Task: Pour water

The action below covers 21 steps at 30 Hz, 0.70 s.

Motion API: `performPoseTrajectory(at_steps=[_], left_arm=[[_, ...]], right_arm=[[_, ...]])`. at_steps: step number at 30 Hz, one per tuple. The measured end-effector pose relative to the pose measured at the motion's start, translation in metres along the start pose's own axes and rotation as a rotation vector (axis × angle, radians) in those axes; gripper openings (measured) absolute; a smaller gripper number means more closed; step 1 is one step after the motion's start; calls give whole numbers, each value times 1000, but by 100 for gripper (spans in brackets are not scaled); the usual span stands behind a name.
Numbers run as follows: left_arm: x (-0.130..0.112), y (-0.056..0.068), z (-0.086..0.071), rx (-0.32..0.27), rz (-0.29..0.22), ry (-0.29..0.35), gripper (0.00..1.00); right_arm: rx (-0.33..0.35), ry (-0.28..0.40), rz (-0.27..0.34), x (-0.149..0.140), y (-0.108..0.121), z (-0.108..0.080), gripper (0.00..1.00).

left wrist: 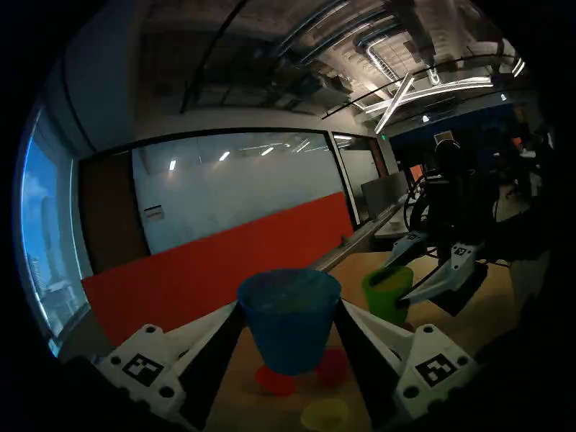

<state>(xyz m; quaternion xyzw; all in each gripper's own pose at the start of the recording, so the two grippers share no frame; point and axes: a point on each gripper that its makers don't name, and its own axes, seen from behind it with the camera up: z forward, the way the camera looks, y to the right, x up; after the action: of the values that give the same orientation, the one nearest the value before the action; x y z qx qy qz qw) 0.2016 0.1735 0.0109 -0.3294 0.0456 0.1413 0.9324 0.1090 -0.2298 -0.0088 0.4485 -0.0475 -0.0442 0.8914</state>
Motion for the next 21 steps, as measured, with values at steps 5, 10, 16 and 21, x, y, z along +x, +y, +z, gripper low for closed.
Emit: performPoseTrajectory(at_steps=[5,10,16,21], left_arm=[[9,-4,2,13,53,8,85],[18,-7,4,28,130,10,85],[29,-9,6,40,200,11,85],[37,-10,10,43,244,13,85]], right_arm=[[20,-3,-1,-2,-8,5,91],[44,-6,3,-4,-16,9,91],[70,-14,0,-6,-25,14,91],[91,-17,-3,-6,-34,18,91]])
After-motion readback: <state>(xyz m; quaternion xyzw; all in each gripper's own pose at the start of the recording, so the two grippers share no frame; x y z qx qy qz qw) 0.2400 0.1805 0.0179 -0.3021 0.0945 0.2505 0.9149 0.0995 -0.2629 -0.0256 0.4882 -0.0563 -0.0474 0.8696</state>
